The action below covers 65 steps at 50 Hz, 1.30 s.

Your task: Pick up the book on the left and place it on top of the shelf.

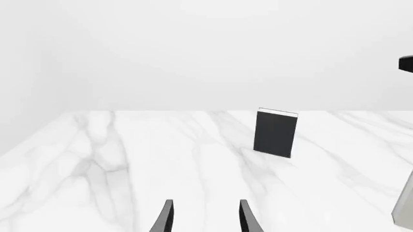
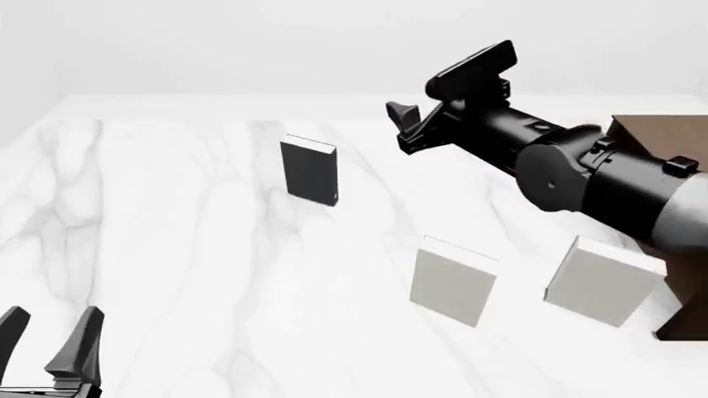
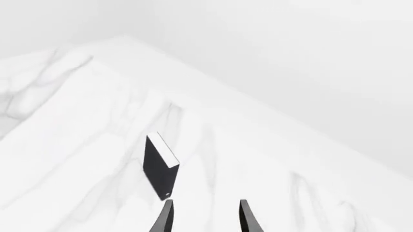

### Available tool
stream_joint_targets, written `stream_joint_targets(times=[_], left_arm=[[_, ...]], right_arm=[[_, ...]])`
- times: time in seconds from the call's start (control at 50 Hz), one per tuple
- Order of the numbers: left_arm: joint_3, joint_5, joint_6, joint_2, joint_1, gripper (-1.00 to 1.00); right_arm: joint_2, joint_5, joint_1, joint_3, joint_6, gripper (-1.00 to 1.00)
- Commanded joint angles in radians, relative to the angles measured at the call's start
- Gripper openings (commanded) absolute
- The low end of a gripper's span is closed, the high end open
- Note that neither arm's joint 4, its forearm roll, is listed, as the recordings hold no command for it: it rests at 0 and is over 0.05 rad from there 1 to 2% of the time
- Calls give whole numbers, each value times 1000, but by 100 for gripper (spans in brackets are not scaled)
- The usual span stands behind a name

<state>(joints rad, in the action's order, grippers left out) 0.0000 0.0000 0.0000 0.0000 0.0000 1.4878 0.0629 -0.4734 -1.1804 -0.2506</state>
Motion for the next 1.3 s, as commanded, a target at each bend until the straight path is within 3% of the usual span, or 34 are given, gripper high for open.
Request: stream_joint_targets(times=[0.02, 1.3], left_arm=[[0, 0, 0, 0, 0, 100], [0, 0, 0, 0, 0, 100]], right_arm=[[103, -25, -9, -92, 7, 100], [491, -9, -58, -410, 47, 100]])
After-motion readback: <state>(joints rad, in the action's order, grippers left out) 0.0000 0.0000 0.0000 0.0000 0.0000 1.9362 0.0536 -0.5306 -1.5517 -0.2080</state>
